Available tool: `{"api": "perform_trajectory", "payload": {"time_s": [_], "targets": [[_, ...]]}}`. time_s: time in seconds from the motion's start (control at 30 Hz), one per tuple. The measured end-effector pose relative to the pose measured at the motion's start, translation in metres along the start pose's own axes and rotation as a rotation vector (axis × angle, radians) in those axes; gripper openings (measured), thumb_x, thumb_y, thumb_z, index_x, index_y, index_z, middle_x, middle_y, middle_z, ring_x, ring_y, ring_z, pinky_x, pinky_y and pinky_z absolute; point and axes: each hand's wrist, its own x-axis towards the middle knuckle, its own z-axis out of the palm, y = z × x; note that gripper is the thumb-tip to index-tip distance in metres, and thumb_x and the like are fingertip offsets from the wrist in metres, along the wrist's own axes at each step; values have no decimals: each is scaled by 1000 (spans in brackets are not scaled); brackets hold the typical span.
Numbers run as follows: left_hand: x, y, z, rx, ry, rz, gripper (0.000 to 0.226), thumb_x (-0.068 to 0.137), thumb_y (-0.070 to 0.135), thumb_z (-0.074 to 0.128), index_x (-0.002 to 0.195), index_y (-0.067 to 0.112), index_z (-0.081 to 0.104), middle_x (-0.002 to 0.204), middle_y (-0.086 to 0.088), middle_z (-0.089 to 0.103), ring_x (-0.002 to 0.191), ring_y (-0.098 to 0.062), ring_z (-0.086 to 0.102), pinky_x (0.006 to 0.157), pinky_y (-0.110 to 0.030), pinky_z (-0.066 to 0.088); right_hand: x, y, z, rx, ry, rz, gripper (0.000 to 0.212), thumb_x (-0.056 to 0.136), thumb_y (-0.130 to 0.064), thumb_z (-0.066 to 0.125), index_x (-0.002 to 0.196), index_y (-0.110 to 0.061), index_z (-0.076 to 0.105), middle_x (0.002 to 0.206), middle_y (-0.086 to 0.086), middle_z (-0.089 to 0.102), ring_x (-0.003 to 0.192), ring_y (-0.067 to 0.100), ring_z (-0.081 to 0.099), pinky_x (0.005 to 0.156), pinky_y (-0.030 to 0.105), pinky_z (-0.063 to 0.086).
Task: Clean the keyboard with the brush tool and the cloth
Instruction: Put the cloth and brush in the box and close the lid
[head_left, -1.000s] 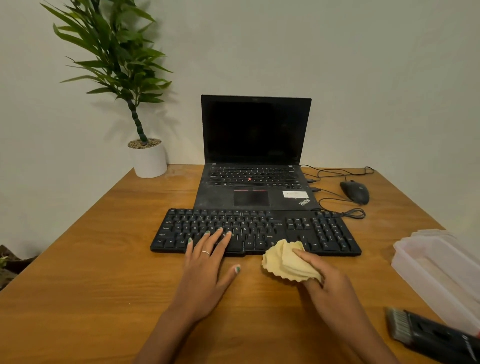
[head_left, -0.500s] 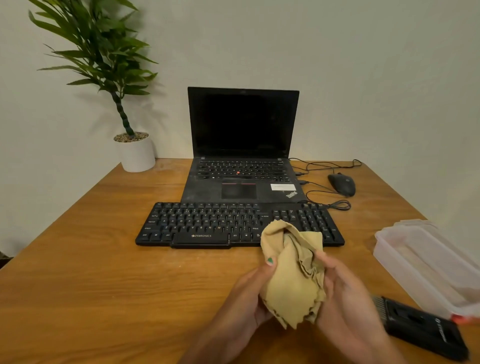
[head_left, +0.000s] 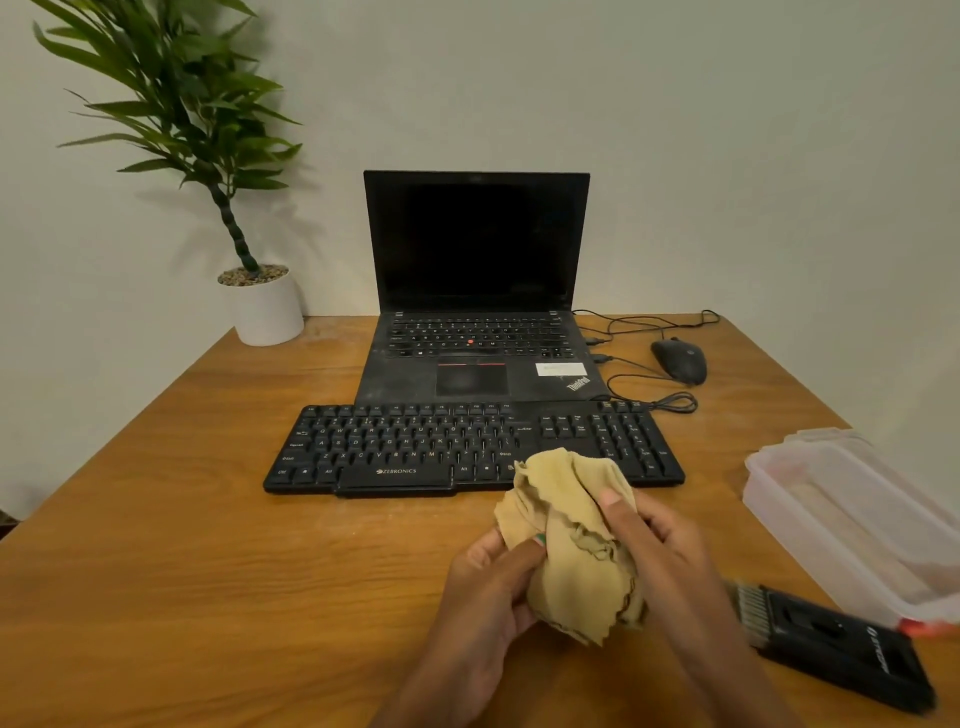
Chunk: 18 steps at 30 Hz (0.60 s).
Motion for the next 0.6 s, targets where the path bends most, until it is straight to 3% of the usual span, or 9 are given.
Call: {"api": "perform_trajectory", "payload": {"time_s": [0.2,0.3,0.37,0.4,0.5,0.53,0.6], "targets": [[2,4,-9,-108,91,21,27,91,5,59,118,5,61,94,-11,75,79,-19,73,62,-28,59,10,-12,-11,-213,110,-169,31,90,-40,44,85,-21,67,71,13,66,67,30,62,60,44,50],[3,7,-14,-55,127,101,21,97,13,52,115,15,62,103,-6,74,91,-18,72,79,-31,58,12,-21,-16,-306,107,-282,37,91,-47,45,80,-18,66,61,4,61,55,19,55,52,34,43],[3,11,-14,33,144,169,21,100,23,45,115,27,60,117,3,69,106,-16,66,94,-35,52,12,-29,-19,-284,36,-277,30,89,-40,46,80,-22,69,62,-5,64,55,6,57,49,19,42],[2,14,-13,62,139,202,23,99,28,44,116,30,59,120,8,67,109,-12,64,97,-35,49,12,-33,-20,-264,-26,-237,28,89,-36,47,81,-22,70,66,-6,67,58,5,60,49,19,45],[-2,21,-13,114,68,290,43,84,49,51,122,31,60,118,19,65,108,1,61,92,-25,49,17,-33,-24,-551,-67,-320,24,90,-34,49,81,-23,69,70,1,67,65,12,60,61,40,49],[-3,24,-13,158,33,323,48,81,54,54,123,32,59,120,22,64,112,3,59,90,-20,47,19,-33,-24,-660,-37,-351,20,90,-32,51,81,-26,68,70,-1,66,67,10,58,63,39,48],[-5,27,-13,236,-42,360,48,83,55,59,125,31,60,121,21,64,114,4,57,86,-14,47,20,-39,-22,-636,-92,-342,17,90,-27,53,85,-30,69,74,-7,68,71,4,60,65,32,48]]}}
